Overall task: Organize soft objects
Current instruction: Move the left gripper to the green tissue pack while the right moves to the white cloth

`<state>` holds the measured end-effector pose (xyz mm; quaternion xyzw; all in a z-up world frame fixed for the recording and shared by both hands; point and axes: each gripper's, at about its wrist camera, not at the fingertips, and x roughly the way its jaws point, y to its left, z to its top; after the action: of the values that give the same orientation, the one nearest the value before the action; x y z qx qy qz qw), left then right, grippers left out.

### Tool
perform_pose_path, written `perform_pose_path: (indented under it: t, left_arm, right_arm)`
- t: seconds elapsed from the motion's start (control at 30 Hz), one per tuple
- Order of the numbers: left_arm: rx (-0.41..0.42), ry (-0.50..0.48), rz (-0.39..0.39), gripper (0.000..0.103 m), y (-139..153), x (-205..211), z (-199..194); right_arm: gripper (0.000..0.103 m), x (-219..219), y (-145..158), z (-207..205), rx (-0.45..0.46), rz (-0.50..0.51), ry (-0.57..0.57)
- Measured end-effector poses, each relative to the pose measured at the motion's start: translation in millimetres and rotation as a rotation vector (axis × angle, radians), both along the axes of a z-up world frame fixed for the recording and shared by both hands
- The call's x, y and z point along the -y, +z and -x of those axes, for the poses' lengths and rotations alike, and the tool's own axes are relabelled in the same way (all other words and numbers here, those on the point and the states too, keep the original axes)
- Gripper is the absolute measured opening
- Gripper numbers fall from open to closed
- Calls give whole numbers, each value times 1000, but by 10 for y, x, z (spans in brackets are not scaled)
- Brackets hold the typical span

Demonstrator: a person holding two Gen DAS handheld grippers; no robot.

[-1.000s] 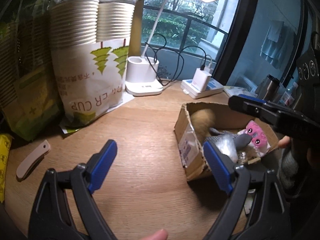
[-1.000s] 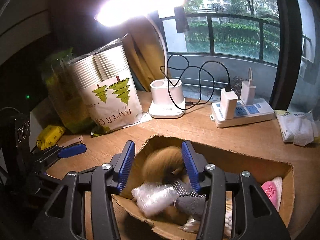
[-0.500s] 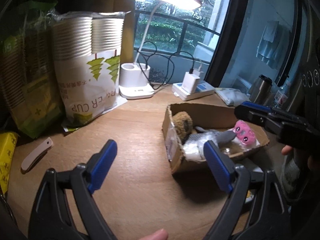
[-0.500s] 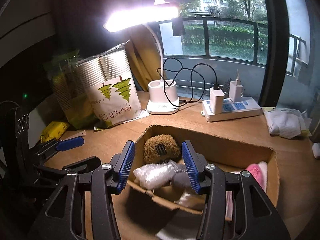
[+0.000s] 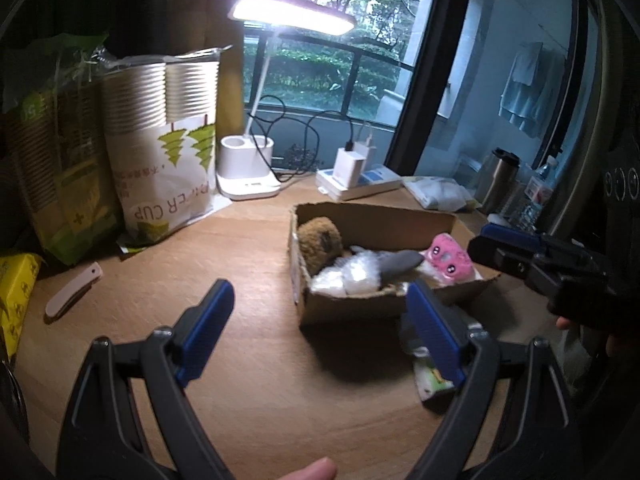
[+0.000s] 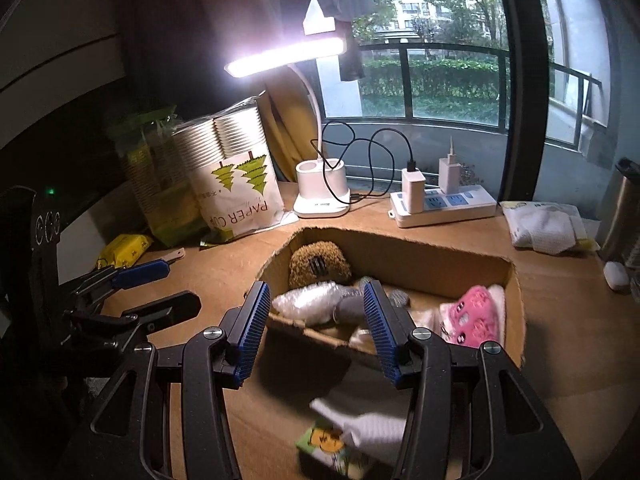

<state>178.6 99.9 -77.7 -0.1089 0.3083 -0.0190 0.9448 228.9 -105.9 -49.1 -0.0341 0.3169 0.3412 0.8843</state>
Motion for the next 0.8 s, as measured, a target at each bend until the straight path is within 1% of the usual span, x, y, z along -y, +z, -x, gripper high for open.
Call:
perform_pose_path:
  t: [0.33, 0.8]
  left_arm:
    - [-13, -36, -10, 89, -29, 282, 106]
    - [-62, -86, -29, 89, -221, 615, 162]
  right_arm:
    - [52, 334, -148, 204, -26, 9, -36]
    - [54, 693, -571, 293, -118, 27, -102]
